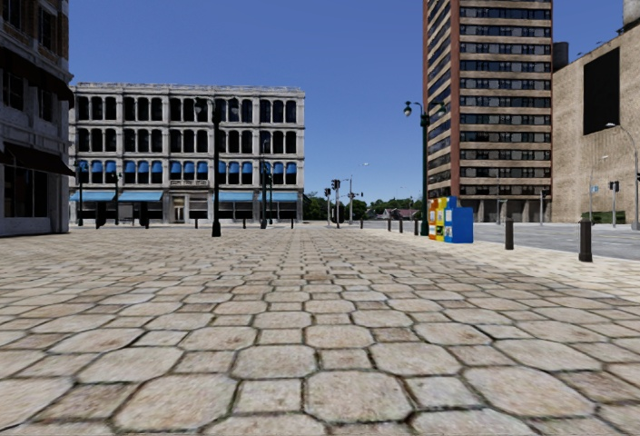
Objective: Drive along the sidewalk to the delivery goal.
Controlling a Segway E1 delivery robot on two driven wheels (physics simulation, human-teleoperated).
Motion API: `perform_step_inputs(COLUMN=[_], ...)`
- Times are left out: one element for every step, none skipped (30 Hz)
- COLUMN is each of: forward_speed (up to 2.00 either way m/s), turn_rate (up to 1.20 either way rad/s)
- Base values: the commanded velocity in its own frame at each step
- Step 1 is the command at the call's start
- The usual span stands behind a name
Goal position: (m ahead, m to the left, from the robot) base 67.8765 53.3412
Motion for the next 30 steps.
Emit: perform_step_inputs(forward_speed=[2.0, 2.0, 2.0, 2.0, 2.0, 2.0, 2.0, 2.0, 2.0, 2.0, 2.0, 2.0, 2.0, 2.0, 2.0, 2.0, 2.0, 2.0, 2.0, 2.0, 2.0, 2.0, 2.0, 2.0, 2.0, 2.0, 2.0, 2.0, 2.0, 2.0], turn_rate=[0.0, 0.0, 0.0, 0.0, 0.0, 0.0, 0.0, 0.0, 0.0, 0.0, 0.0, 0.0, 0.0, 0.0, 0.0, 0.0, 0.0, 0.0, 0.0, 0.0, 0.0, 0.0, 0.0, 0.0, 0.0, 0.0, 0.0, 0.0, 0.0, 0.0])
